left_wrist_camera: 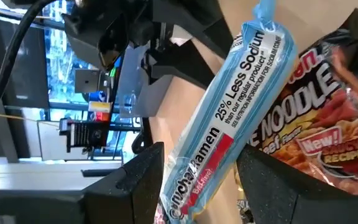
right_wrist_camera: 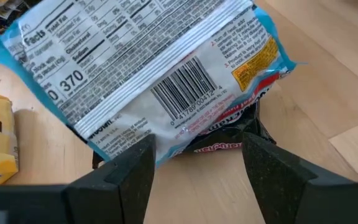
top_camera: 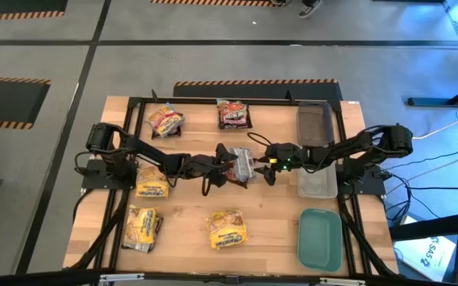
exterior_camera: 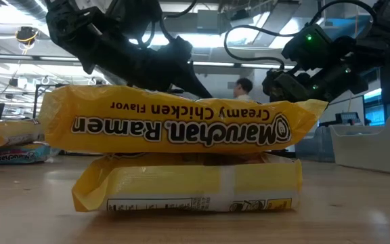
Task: Sort Maruchan noodles
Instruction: Put the blue noodle pack into the black bin
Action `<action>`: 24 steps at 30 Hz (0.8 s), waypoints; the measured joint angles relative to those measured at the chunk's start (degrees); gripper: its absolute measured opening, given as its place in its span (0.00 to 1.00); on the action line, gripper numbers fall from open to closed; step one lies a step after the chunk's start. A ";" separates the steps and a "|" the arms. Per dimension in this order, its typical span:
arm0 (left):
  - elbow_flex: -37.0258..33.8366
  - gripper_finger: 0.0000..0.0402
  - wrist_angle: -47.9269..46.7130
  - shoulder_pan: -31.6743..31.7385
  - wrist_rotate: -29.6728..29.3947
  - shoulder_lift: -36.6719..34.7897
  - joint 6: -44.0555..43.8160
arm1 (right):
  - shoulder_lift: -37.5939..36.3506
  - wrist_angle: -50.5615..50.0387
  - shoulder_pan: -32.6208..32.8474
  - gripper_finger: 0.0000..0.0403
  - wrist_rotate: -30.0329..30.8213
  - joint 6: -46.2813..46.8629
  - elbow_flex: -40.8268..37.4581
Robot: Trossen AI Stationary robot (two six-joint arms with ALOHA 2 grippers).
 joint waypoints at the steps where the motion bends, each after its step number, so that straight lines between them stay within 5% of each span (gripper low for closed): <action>1: 0.00 0.48 -0.06 -0.06 0.50 0.00 -0.01 | 0.00 0.00 -0.01 0.56 0.01 0.01 0.00; 8: 0.00 0.48 -1.79 2.04 15.10 1.35 -0.03 | 0.00 0.24 0.01 0.56 -1.28 -1.93 0.00; 16: 0.00 0.48 -1.63 4.20 15.80 2.51 -6.31 | 0.00 1.91 0.01 0.56 -1.55 -2.81 0.00; 24: 0.00 0.33 -1.09 3.77 15.09 2.40 -10.30 | -0.13 2.85 -0.03 0.56 -3.71 -4.81 0.00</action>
